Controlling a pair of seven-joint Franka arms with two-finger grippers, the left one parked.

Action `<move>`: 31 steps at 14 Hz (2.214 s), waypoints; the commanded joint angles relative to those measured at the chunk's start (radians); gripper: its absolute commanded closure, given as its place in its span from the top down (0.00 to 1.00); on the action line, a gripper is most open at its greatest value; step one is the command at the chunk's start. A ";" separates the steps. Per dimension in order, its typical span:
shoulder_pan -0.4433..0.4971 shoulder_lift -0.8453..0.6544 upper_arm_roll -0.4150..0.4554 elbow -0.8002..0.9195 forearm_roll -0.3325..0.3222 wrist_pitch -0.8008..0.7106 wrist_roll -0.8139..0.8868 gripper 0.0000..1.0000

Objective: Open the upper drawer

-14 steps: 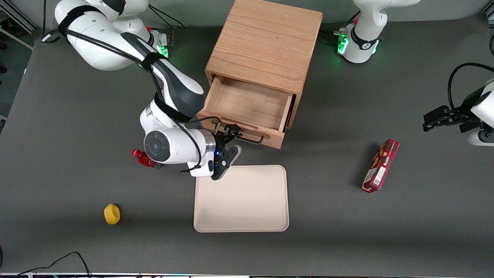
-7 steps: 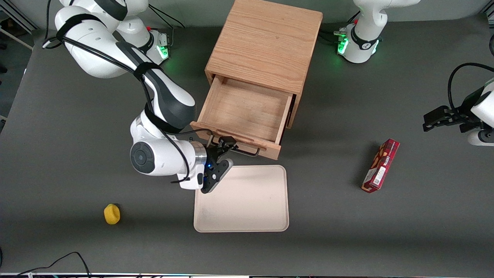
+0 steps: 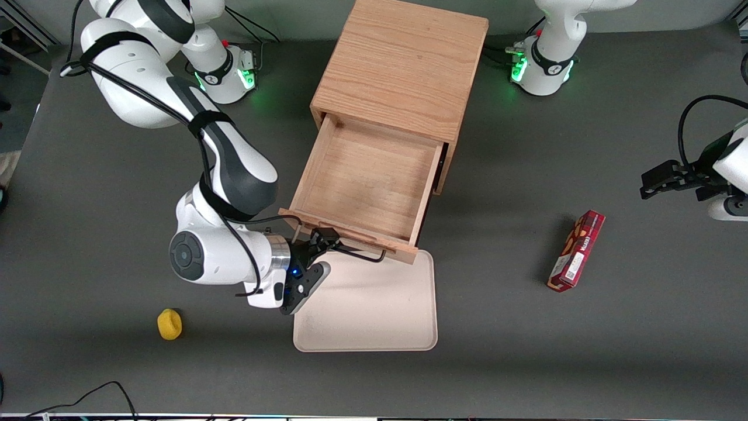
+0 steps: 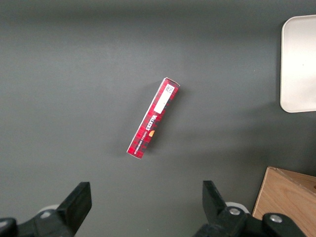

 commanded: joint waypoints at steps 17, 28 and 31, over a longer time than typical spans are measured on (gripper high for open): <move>-0.038 -0.666 -0.167 -0.052 -0.074 -0.551 0.382 1.00; -0.038 -1.208 -0.485 -0.847 -0.165 -0.378 0.472 1.00; -0.036 -1.169 -0.508 -0.758 -0.179 -0.398 0.475 1.00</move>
